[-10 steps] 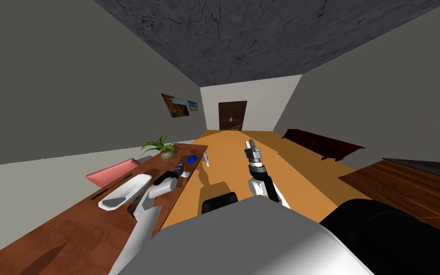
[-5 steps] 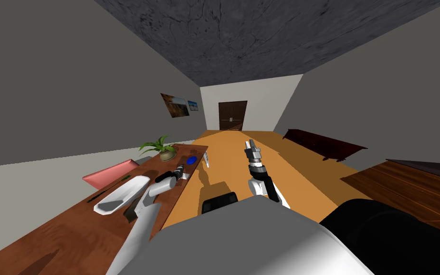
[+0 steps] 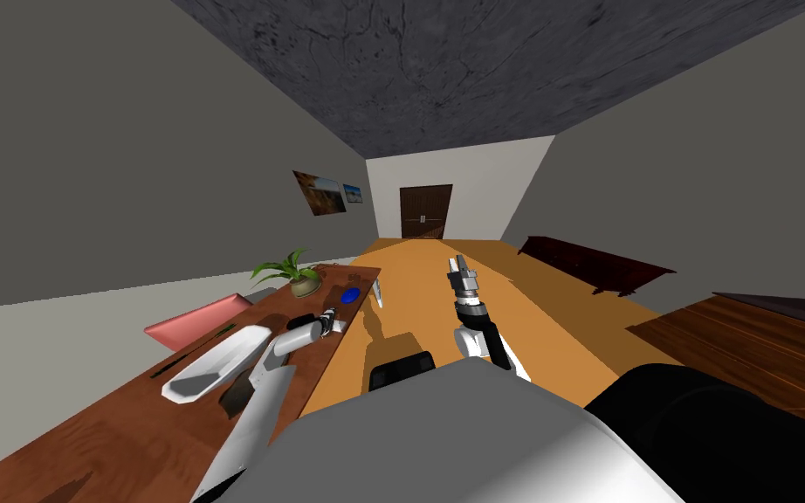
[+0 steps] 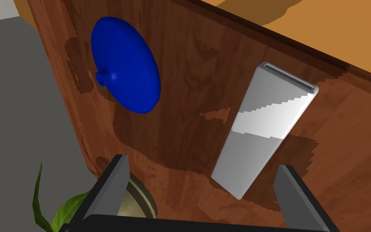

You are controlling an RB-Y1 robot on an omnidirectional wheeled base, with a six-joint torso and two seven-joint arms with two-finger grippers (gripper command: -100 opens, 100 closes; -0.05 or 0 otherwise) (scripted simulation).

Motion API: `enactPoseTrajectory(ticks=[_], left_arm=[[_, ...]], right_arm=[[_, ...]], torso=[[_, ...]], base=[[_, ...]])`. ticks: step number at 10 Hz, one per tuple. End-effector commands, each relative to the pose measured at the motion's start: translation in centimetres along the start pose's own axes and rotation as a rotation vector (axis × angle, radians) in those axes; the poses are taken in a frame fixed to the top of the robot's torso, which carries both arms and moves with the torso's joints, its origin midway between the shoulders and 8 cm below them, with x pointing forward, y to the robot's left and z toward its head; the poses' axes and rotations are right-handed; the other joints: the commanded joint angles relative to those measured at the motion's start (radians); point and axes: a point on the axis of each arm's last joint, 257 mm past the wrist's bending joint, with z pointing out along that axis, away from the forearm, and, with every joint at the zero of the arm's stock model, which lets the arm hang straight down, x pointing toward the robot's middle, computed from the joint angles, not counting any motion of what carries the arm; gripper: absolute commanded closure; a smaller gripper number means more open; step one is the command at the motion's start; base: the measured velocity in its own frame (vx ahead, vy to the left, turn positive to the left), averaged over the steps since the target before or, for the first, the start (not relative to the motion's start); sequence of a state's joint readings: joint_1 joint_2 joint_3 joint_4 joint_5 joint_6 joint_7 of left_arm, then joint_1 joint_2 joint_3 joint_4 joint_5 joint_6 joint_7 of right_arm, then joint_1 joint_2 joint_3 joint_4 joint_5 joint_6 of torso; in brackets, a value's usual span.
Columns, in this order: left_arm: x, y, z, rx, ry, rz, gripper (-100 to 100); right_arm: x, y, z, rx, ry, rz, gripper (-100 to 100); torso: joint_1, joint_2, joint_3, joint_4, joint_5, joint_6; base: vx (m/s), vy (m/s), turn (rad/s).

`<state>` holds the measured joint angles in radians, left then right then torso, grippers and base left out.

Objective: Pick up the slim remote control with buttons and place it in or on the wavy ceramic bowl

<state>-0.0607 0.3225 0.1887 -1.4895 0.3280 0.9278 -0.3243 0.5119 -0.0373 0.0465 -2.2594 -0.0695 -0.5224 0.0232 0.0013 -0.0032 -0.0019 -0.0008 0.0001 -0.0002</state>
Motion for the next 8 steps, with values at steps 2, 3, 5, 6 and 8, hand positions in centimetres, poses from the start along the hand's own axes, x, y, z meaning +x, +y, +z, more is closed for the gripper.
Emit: enactPoseTrajectory(ticks=[2, 3, 5, 6, 8], left_arm=[[-0.1, 2.4, 0.7, -0.102, 0.025, 0.004, -100], [0.0, 2.9, 0.7, -0.118, 0.03, 0.003, -100], [-0.5, 4.7, 1.1, -0.207, 0.051, 0.009, -100], [-0.3, 5.9, 1.2, -0.241, 0.061, 0.004, -100], [-0.4, 7.4, 1.2, -0.297, 0.075, 0.003, -100]], right_arm=[[0.0, 0.0, 0.0, 0.0, 0.0, 0.0, 0], [0.0, 0.0, 0.0, 0.0, 0.0, 0.0, 0], [0.0, 0.0, 0.0, 0.0, 0.0, 0.0, 0], [0.0, 0.0, 0.0, 0.0, 0.0, 0.0, 0], [0.0, 0.0, 0.0, 0.0, 0.0, 0.0, 0]], torso=[[0.0, 0.0, 0.0, 0.0, 0.0, 0.0], [0.0, 0.0, 0.0, 0.0, 0.0, 0.0], [0.0, -0.001, 0.0, 0.0, 0.0, 0.0], [0.001, -0.002, -0.001, 0.0, 0.0, 0.0], [0.001, -0.002, -0.001, 0.0, 0.0, 0.0]], base=[[0.047, 0.01, -0.007], [0.048, 0.015, -0.007], [0.076, 0.024, -0.023], [0.069, 0.034, -0.008], [0.054, 0.029, -0.016]])
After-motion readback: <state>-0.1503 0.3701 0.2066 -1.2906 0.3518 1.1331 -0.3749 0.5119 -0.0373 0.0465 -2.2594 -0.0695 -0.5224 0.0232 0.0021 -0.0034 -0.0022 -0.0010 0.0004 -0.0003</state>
